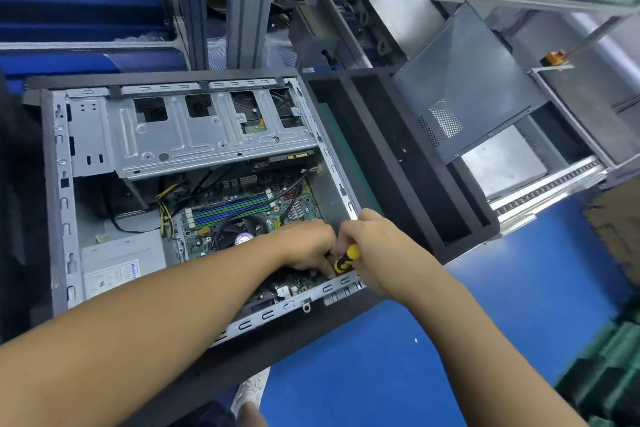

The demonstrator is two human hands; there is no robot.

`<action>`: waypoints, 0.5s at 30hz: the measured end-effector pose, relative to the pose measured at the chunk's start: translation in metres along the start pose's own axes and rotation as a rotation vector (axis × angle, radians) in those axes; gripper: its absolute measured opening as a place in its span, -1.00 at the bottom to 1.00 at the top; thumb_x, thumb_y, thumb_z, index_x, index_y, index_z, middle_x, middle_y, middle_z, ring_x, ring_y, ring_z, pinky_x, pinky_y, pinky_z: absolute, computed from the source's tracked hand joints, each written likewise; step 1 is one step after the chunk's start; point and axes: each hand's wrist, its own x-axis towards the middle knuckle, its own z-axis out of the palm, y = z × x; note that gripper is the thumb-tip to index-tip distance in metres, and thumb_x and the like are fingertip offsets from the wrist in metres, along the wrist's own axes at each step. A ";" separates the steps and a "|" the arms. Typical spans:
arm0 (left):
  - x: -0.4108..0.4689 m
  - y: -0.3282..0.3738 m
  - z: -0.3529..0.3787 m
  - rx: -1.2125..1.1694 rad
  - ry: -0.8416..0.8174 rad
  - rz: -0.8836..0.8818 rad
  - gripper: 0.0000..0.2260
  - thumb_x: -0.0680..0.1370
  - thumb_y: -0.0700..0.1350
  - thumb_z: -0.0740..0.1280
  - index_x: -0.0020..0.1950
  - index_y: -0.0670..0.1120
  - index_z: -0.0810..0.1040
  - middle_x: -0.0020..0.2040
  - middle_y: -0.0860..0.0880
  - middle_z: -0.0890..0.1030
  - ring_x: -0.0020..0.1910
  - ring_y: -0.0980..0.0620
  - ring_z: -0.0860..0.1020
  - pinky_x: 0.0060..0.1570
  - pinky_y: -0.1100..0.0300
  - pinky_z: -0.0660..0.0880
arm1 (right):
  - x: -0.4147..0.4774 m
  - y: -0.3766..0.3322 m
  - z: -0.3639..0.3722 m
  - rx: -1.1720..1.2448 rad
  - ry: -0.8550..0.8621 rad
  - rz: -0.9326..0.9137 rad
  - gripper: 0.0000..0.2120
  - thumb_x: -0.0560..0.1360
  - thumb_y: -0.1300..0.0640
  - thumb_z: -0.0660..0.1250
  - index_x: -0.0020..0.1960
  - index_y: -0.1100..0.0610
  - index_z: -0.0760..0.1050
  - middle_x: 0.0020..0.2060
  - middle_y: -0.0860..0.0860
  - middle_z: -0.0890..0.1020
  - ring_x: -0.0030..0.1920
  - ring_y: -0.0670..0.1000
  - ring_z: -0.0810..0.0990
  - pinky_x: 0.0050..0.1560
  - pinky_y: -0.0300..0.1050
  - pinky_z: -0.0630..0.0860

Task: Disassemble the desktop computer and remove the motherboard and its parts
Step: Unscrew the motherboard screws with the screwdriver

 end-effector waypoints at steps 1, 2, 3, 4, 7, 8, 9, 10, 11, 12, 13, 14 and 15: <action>0.000 0.000 0.000 0.017 0.012 0.004 -0.81 0.40 0.17 0.46 -0.20 0.09 0.57 -0.33 0.10 0.61 -0.32 0.16 0.54 -0.40 0.27 0.27 | 0.000 0.001 0.000 0.046 0.021 0.009 -0.85 0.49 0.19 0.40 -0.03 0.01 0.48 -0.08 -0.03 0.36 -0.21 0.00 0.45 -0.25 -0.06 0.47; 0.000 0.001 -0.001 0.031 0.027 0.016 -0.82 0.40 0.18 0.46 -0.25 0.13 0.54 -0.37 0.10 0.58 -0.36 0.20 0.50 -0.42 0.27 0.24 | 0.000 0.001 -0.001 0.086 0.055 0.037 -0.83 0.49 0.05 0.43 0.00 0.02 0.47 -0.09 -0.04 0.38 -0.19 0.01 0.47 -0.27 -0.09 0.42; 0.000 0.002 -0.002 0.042 0.039 0.030 -0.82 0.41 0.19 0.46 -0.27 0.15 0.54 -0.40 0.09 0.55 -0.39 0.21 0.46 -0.44 0.26 0.22 | 0.000 0.000 -0.001 0.097 0.096 0.078 -0.76 0.50 -0.05 0.42 0.02 0.06 0.45 -0.11 -0.03 0.41 -0.19 0.04 0.47 -0.29 -0.10 0.38; 0.000 0.003 -0.003 0.057 0.046 0.044 -0.81 0.42 0.20 0.46 -0.23 0.13 0.57 -0.39 0.09 0.54 -0.38 0.19 0.46 -0.44 0.26 0.21 | 0.001 0.000 0.000 0.062 0.127 0.132 -0.71 0.52 -0.10 0.39 0.01 0.10 0.43 -0.13 0.00 0.45 -0.20 0.07 0.48 -0.32 -0.10 0.34; -0.001 0.002 -0.004 0.088 0.059 0.091 -0.72 0.44 0.22 0.44 -0.03 0.05 0.64 -0.29 0.10 0.59 -0.28 0.11 0.50 -0.41 0.28 0.22 | 0.004 -0.003 0.005 -0.047 0.164 0.209 -0.73 0.59 -0.04 0.32 -0.05 0.15 0.37 -0.21 0.07 0.48 -0.30 0.12 0.44 -0.41 -0.12 0.31; -0.001 0.002 -0.004 0.083 0.062 0.095 -0.71 0.43 0.22 0.44 0.00 0.05 0.65 -0.29 0.11 0.59 -0.27 0.11 0.51 -0.39 0.28 0.24 | 0.004 -0.004 0.006 -0.046 0.157 0.198 -0.76 0.60 0.00 0.31 -0.05 0.15 0.36 -0.21 0.07 0.48 -0.30 0.11 0.44 -0.39 -0.11 0.33; -0.001 0.002 -0.003 0.074 0.059 0.093 -0.71 0.43 0.22 0.45 0.01 0.07 0.65 -0.28 0.11 0.59 -0.26 0.11 0.51 -0.37 0.27 0.27 | 0.005 -0.004 0.006 -0.041 0.143 0.175 -0.80 0.61 0.04 0.31 -0.04 0.14 0.36 -0.21 0.06 0.47 -0.29 0.11 0.44 -0.36 -0.09 0.36; -0.001 0.001 -0.002 0.060 0.054 0.086 -0.71 0.42 0.22 0.45 0.01 0.08 0.65 -0.28 0.11 0.60 -0.27 0.11 0.51 -0.36 0.25 0.29 | 0.005 -0.005 0.005 -0.035 0.129 0.152 -0.84 0.61 0.08 0.31 -0.03 0.12 0.37 -0.18 0.06 0.47 -0.27 0.11 0.46 -0.33 -0.08 0.40; -0.001 0.001 -0.003 0.041 0.051 0.077 -0.73 0.41 0.22 0.46 -0.04 0.07 0.64 -0.29 0.10 0.60 -0.28 0.11 0.51 -0.36 0.24 0.31 | 0.005 -0.005 0.004 -0.026 0.118 0.132 -0.88 0.60 0.12 0.31 -0.02 0.10 0.38 -0.15 0.05 0.47 -0.24 0.11 0.48 -0.30 -0.06 0.44; 0.000 0.001 -0.003 0.013 0.046 0.069 -0.76 0.41 0.21 0.48 -0.12 0.07 0.62 -0.31 0.09 0.60 -0.31 0.12 0.51 -0.37 0.24 0.32 | 0.004 -0.005 0.003 -0.026 0.113 0.118 -0.91 0.58 0.17 0.32 -0.02 0.09 0.39 -0.13 0.04 0.47 -0.21 0.11 0.50 -0.27 -0.04 0.47; 0.000 0.000 -0.004 -0.017 0.034 0.070 -0.78 0.40 0.19 0.48 -0.21 0.09 0.58 -0.35 0.09 0.59 -0.34 0.13 0.51 -0.38 0.24 0.33 | 0.003 -0.005 0.002 -0.038 0.109 0.113 -0.91 0.57 0.22 0.32 -0.01 0.09 0.41 -0.10 0.04 0.46 -0.18 0.12 0.52 -0.24 -0.03 0.49; 0.001 -0.001 -0.004 -0.045 0.014 0.081 -0.79 0.41 0.18 0.49 -0.28 0.13 0.54 -0.39 0.10 0.59 -0.36 0.14 0.52 -0.39 0.24 0.33 | 0.003 -0.005 0.002 -0.051 0.105 0.106 -0.89 0.55 0.26 0.32 0.01 0.10 0.43 -0.09 0.03 0.45 -0.16 0.12 0.54 -0.23 -0.02 0.50; 0.001 -0.001 -0.004 -0.065 -0.008 0.099 -0.80 0.42 0.16 0.48 -0.30 0.17 0.52 -0.41 0.12 0.59 -0.38 0.16 0.53 -0.39 0.24 0.32 | 0.001 -0.005 0.002 -0.062 0.091 0.099 -0.85 0.53 0.31 0.31 0.02 0.10 0.44 -0.08 0.03 0.44 -0.14 0.12 0.56 -0.23 -0.01 0.50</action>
